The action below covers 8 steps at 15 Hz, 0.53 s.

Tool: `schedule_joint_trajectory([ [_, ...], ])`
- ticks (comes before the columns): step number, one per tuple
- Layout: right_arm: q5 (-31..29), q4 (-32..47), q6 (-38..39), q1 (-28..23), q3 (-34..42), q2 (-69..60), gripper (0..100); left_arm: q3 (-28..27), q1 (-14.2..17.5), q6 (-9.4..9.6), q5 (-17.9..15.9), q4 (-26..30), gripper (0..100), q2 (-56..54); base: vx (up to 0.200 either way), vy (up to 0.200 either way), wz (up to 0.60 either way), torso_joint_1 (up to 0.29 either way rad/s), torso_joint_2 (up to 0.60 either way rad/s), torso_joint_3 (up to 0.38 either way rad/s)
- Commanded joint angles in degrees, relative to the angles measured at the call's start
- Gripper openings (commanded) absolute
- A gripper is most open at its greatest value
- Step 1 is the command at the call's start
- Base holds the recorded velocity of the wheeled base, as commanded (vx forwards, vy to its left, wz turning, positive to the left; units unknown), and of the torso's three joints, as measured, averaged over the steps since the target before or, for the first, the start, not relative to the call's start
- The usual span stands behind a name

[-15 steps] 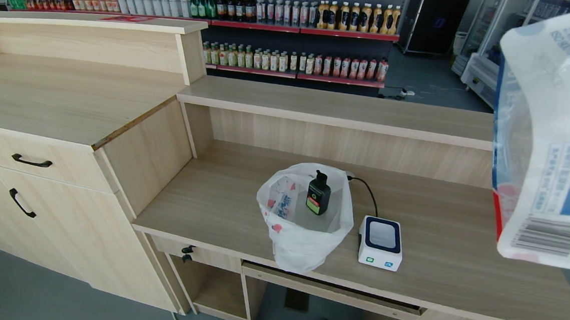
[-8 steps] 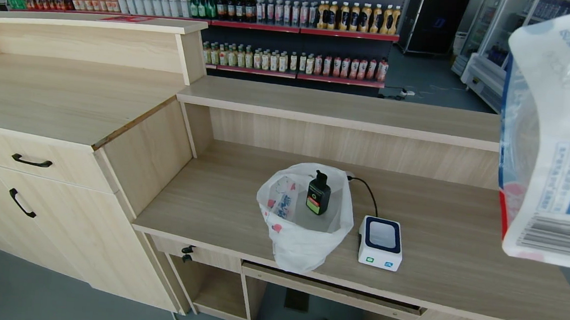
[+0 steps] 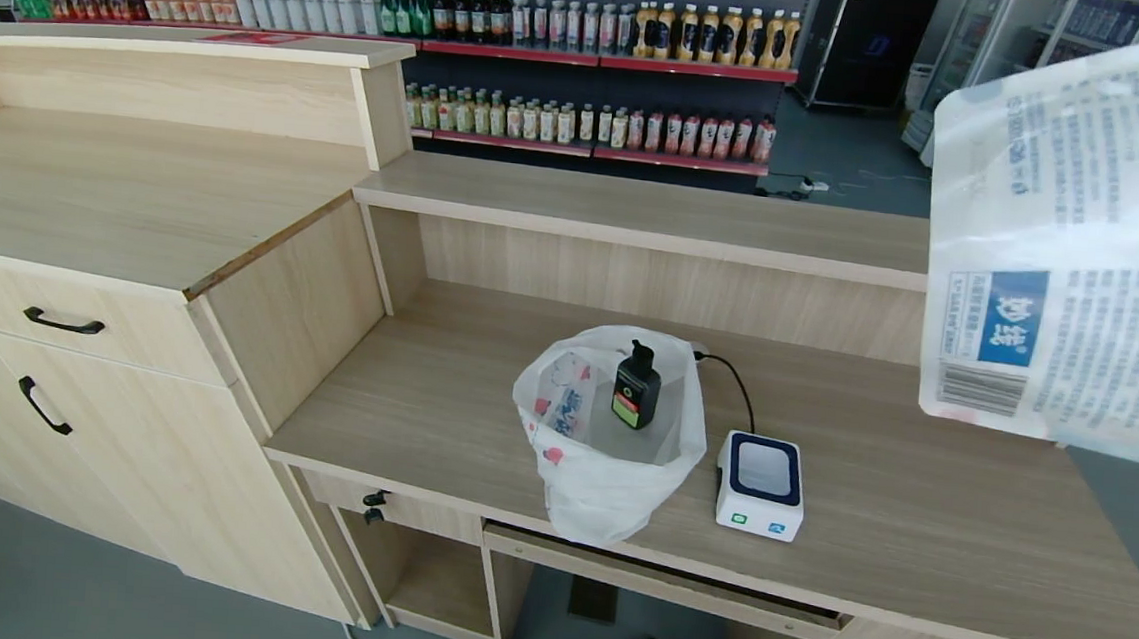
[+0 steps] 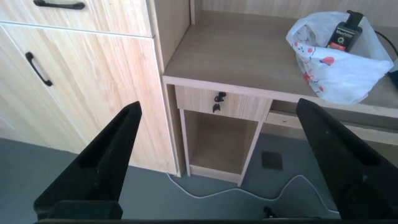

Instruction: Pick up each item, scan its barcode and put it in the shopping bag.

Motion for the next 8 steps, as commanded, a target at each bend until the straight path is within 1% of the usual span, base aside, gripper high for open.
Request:
schedule_joint_trajectory([
  [1,0.09,-1.25,-22.12,-6.14,3.27,10.26,0,0.00,0.00,0.00,0.00,0.00,100,-0.02,0.000,0.000,0.00,0.000,0.00,0.000],
  [2,0.18,1.56,-46.99,-13.88,5.56,14.74,0,0.00,0.00,0.00,0.00,0.00,100,-0.02,0.000,0.000,0.00,0.000,0.00,0.000],
  [3,0.18,5.60,-61.76,-17.57,5.91,15.80,0,0.00,0.00,0.00,0.00,0.00,100,-0.02,0.000,0.000,0.00,0.000,0.00,0.000],
  [4,0.18,9.38,-74.15,-20.82,6.08,15.62,0,0.00,0.00,0.00,0.00,0.00,100,-0.02,0.000,0.000,0.00,0.000,0.00,0.000],
  [5,0.18,10.53,-81.00,-24.60,6.79,15.71,0,0.00,0.00,0.00,0.00,0.00,100,-0.02,0.000,0.000,0.00,0.000,0.00,0.000],
  [6,0.18,10.61,-85.93,-27.94,7.49,15.71,0,0.00,0.00,0.00,0.00,0.00,100,-0.02,0.000,0.000,0.00,0.000,0.00,0.000],
  [7,0.18,10.61,-88.48,-30.75,7.40,15.71,0,0.00,0.00,0.00,0.00,0.00,100,-0.02,0.000,0.000,0.00,0.000,0.00,0.000],
  [8,0.18,10.70,-89.35,-32.95,7.23,15.97,0,0.00,0.00,0.00,0.00,0.00,100,-0.02,0.000,0.000,0.00,0.000,0.00,0.000],
])
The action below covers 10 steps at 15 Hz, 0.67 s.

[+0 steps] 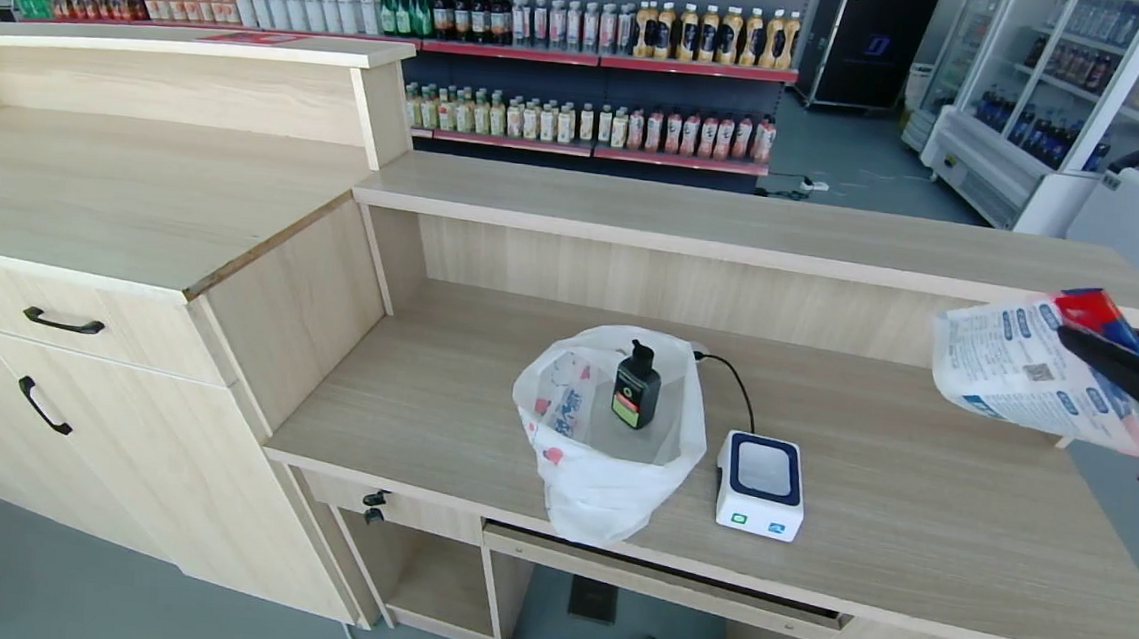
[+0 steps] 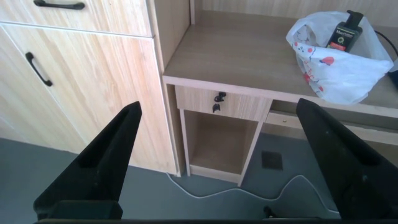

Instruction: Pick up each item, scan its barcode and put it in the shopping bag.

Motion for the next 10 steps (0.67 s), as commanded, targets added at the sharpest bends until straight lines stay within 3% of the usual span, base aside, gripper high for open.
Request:
schedule_joint_trajectory([
  [1,-0.11,0.84,-2.64,-6.39,0.24,3.08,0,0.00,0.00,0.00,0.00,0.00,100,-0.02,0.000,0.000,0.00,0.000,0.00,0.000],
  [4,-2.31,1.37,-3.96,-6.47,-1.87,5.81,0,0.00,0.00,0.00,0.00,0.00,100,-0.02,0.000,0.000,0.00,0.000,0.00,0.000],
  [9,-2.04,1.89,-15.21,-4.98,-1.96,10.91,0,0.00,0.00,0.00,0.00,0.00,100,-0.02,0.000,0.000,0.60,0.000,0.00,0.003],
  [10,-1.95,1.81,-17.06,-3.66,-1.79,12.31,0,0.00,0.00,0.00,0.00,0.00,100,-0.02,0.000,0.000,0.00,0.000,0.00,0.000],
])
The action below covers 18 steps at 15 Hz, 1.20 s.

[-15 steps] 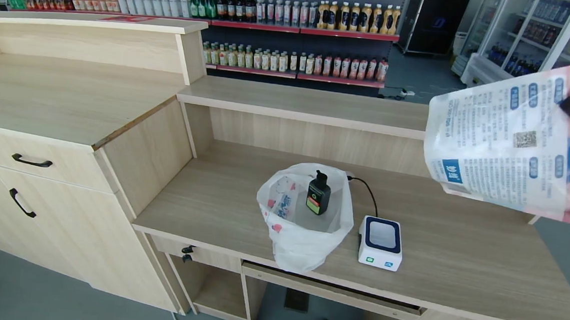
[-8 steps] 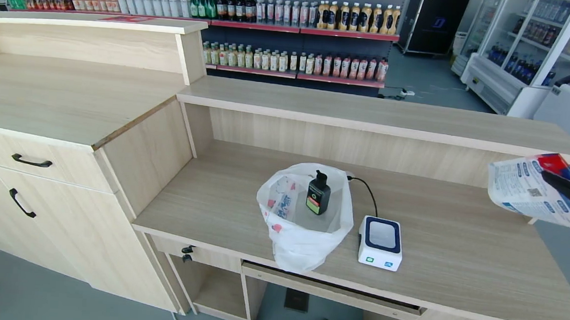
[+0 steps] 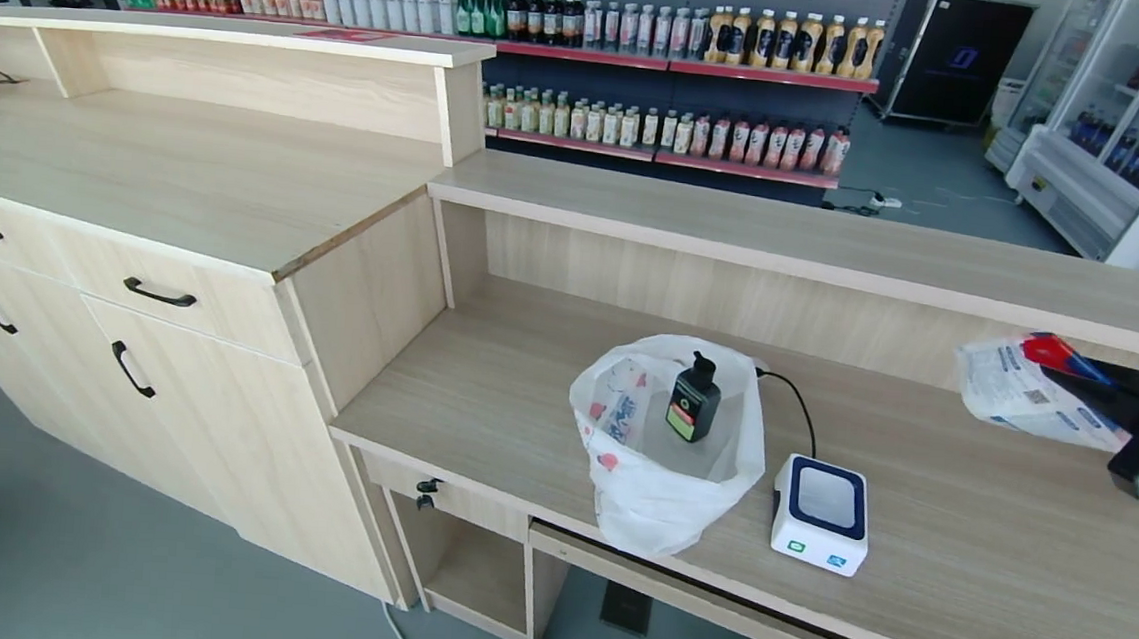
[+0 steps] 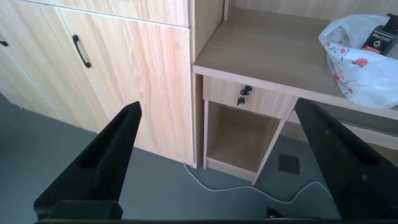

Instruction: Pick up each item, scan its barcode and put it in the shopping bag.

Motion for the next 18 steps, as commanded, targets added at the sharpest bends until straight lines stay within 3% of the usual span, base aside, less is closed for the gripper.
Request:
schedule_joint_trajectory([
  [1,0.18,0.07,-2.20,1.61,0.57,3.78,0,0.00,0.00,0.00,0.00,0.00,100,-0.02,0.000,0.000,0.00,0.000,0.00,0.000],
  [5,7.65,0.07,-13.97,1.61,1.62,9.85,0,0.00,0.00,0.00,0.00,0.00,100,-0.02,0.000,0.000,0.00,0.000,0.00,0.000],
  [9,10.38,0.15,-21.36,-0.24,2.41,12.92,0,0.00,0.00,0.00,0.00,0.00,100,-0.02,0.000,0.000,0.00,0.000,0.00,0.000],
  [16,12.05,-1.17,-23.20,0.99,2.06,17.06,0,0.00,0.00,0.00,0.00,0.00,100,-0.02,0.000,0.000,0.00,0.000,0.00,0.000],
  [18,14.95,-2.22,-22.76,2.48,1.97,18.64,0,0.00,0.00,0.00,0.00,0.00,100,-0.02,0.000,0.000,0.00,0.000,0.00,0.000],
])
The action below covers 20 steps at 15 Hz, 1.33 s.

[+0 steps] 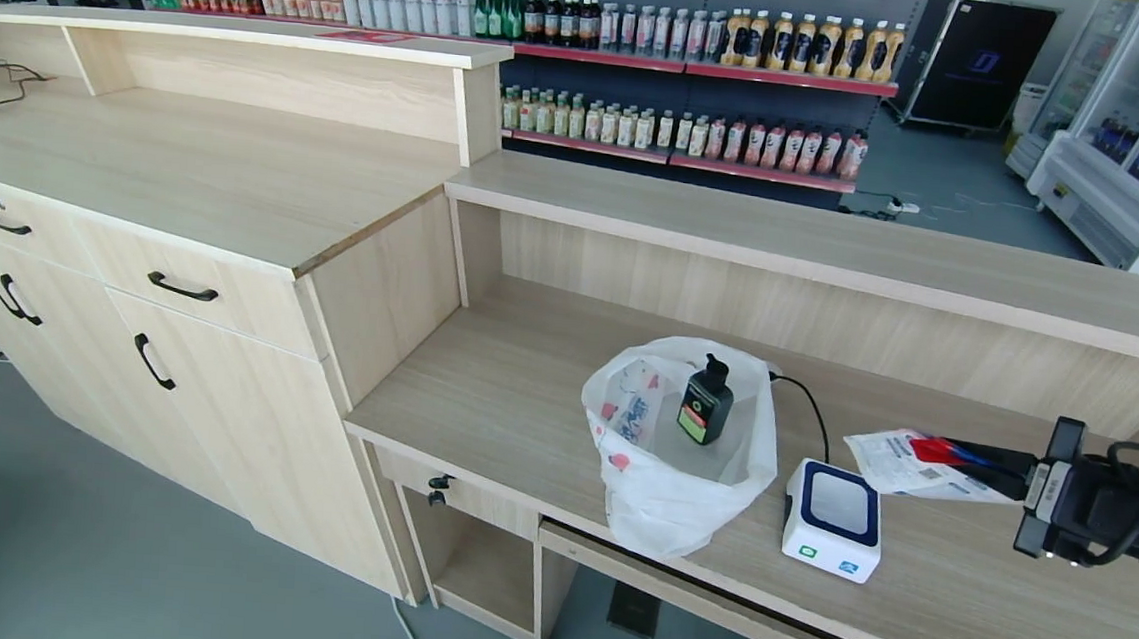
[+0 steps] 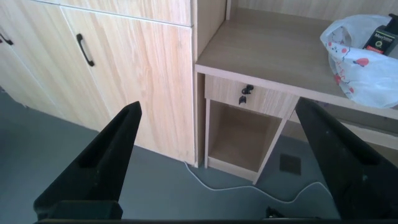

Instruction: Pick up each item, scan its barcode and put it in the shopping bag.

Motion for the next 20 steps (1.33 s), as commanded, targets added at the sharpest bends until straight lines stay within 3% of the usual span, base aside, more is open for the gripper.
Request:
schedule_joint_trajectory([
  [1,1.13,-0.06,0.05,1.30,-0.19,1.99,0,0.00,0.00,0.00,0.00,0.00,100,-0.02,0.000,0.000,0.00,0.000,0.00,0.000],
  [9,2.36,-6.13,0.22,3.77,-1.42,9.11,0,0.00,0.00,0.00,0.00,0.00,100,-0.02,0.000,0.000,0.00,0.000,0.00,0.000],
  [20,2.36,-6.48,0.22,4.56,-4.58,13.24,0,0.00,0.00,0.00,0.00,0.00,100,-0.02,0.000,0.000,0.00,0.000,0.00,0.000],
])
